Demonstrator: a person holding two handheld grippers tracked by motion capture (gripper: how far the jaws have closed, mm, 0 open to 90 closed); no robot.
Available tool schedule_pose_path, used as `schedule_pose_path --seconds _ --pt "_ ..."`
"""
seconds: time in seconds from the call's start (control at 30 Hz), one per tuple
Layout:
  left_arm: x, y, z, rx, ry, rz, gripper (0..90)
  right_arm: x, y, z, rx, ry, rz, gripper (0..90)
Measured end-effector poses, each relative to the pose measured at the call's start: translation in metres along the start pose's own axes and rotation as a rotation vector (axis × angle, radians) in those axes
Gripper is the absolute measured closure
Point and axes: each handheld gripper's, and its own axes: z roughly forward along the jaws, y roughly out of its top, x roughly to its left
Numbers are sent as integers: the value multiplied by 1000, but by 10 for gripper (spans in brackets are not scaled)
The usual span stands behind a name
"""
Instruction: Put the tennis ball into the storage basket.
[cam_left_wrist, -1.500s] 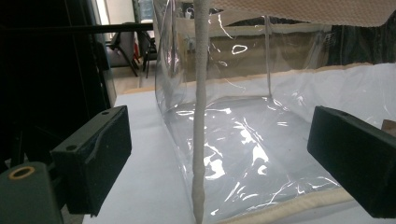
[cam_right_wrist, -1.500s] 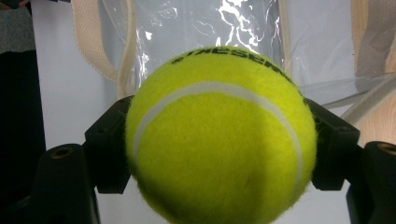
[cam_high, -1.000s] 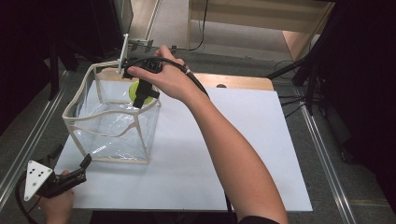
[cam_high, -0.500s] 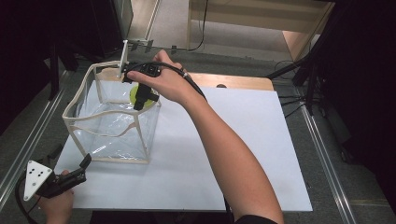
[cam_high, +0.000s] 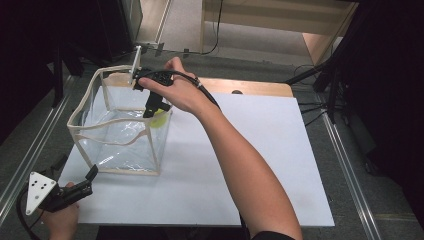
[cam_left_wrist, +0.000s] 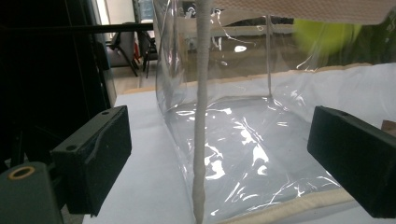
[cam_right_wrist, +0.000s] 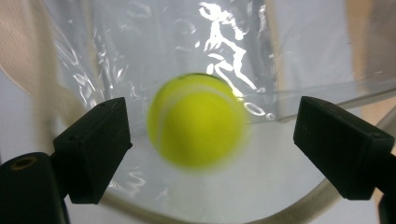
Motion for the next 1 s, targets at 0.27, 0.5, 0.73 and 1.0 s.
schedule_pose_path --seconds 0.27,0.5,0.73,1.0 --pt "0 0 0 0 2 1 68 1 -3 -9 -52 -47 17 100" --pt "0 0 0 0 1 -1 68 2 -7 -20 -76 -47 24 100" --pt "0 0 0 0 -1 4 68 2 -14 -28 -87 -44 32 100" --pt "-1 0 0 1 -1 5 68 0 -28 -32 -98 -47 47 100"
